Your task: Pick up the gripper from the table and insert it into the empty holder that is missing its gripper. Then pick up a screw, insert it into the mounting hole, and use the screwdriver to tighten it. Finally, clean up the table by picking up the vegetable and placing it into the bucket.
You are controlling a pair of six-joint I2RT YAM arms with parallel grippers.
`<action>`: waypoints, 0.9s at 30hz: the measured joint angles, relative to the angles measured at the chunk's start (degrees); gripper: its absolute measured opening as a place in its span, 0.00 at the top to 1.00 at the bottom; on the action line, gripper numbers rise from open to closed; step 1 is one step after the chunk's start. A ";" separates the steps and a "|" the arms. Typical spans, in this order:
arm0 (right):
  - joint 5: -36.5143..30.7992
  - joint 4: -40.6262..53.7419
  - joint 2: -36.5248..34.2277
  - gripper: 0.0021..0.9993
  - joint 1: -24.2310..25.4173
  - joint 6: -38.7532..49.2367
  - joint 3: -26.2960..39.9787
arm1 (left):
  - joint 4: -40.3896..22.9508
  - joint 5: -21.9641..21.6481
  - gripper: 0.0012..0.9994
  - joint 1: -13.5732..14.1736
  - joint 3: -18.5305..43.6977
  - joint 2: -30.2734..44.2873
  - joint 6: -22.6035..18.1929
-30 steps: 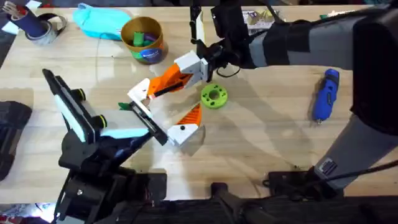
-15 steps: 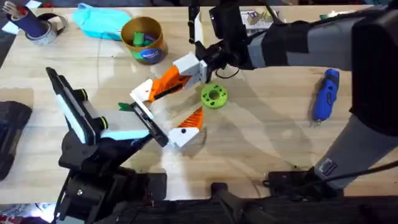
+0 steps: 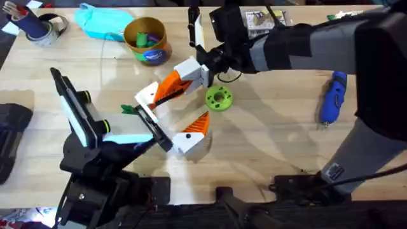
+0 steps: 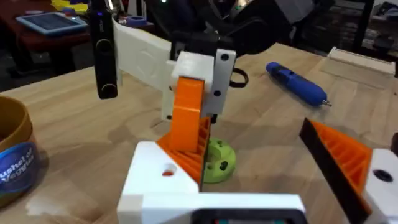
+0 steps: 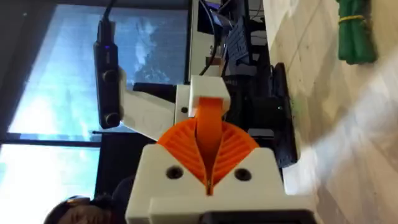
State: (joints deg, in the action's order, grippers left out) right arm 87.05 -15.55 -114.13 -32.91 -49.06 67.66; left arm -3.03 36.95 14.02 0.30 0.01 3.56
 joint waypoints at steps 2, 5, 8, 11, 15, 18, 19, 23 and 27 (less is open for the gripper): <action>0.00 -0.09 0.00 0.99 0.00 0.00 0.00 | -0.02 0.06 0.01 0.00 0.00 -0.02 0.00; 0.02 -0.58 0.00 0.99 0.00 -0.02 0.00 | 0.00 0.13 0.01 0.00 0.00 -0.02 -0.08; 0.02 -1.15 0.00 0.99 0.00 -0.07 0.00 | 0.02 0.15 0.01 0.00 0.00 -0.02 -0.14; 0.02 -1.16 0.00 0.99 0.00 -0.17 0.00 | 0.00 0.15 0.01 0.00 0.00 0.00 -0.16; 0.02 -1.20 -0.03 0.95 0.00 -0.23 0.00 | 0.02 0.17 0.01 0.00 0.00 -0.02 -0.18; 0.23 -1.60 -0.15 0.94 0.00 -0.22 0.00 | 0.00 0.39 0.01 0.00 0.00 -0.02 -0.18; 0.24 -1.62 -0.15 0.94 0.00 -0.23 0.00 | 0.02 0.39 0.01 0.00 0.00 -0.02 -0.18; 0.24 -1.62 -0.15 0.94 0.00 -0.23 0.00 | 0.00 0.42 0.01 0.00 0.00 -0.02 -0.16; 0.24 -1.66 -0.15 0.90 -0.02 -0.36 0.00 | 0.00 0.58 0.01 0.00 0.00 -0.02 -0.18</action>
State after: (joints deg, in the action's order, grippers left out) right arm 87.29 -17.20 -114.28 -32.93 -49.42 67.66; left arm -3.03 37.53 14.02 0.30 -0.01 3.38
